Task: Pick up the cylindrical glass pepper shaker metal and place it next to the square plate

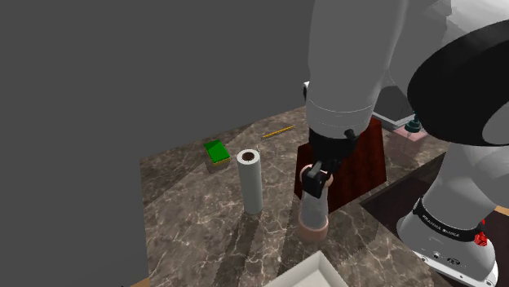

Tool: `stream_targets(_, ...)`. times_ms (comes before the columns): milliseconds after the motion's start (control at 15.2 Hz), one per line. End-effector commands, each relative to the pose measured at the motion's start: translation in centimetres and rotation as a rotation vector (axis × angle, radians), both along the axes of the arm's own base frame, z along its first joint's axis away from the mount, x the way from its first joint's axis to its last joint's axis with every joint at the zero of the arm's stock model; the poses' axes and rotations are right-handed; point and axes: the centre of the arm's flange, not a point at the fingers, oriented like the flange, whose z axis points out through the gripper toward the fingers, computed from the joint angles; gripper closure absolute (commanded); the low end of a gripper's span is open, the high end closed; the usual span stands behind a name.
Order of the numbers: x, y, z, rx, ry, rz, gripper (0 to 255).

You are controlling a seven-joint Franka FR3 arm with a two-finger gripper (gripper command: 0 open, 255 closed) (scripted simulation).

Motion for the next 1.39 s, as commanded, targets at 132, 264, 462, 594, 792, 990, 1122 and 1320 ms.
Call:
stream_targets(132, 0.0, 0.0, -2.2, 0.001, -0.001, 0.000, 255)
stream_targets(264, 0.0, 0.0, -3.3, 0.001, -0.001, 0.000, 255)
stream_targets(462, 0.0, 0.0, -4.7, 0.001, -0.001, 0.000, 255)
stream_targets(594, 0.0, 0.0, -4.7, 0.001, -0.001, 0.000, 255)
stream_targets(792, 0.0, 0.0, -4.7, 0.001, -0.001, 0.000, 255)
stream_targets(990, 0.0, 0.0, -4.7, 0.001, -0.001, 0.000, 0)
stream_targets(1122, 0.0, 0.0, -4.7, 0.001, -0.001, 0.000, 0)
stream_targets(1320, 0.0, 0.0, -4.7, 0.001, 0.000, 0.000, 0)
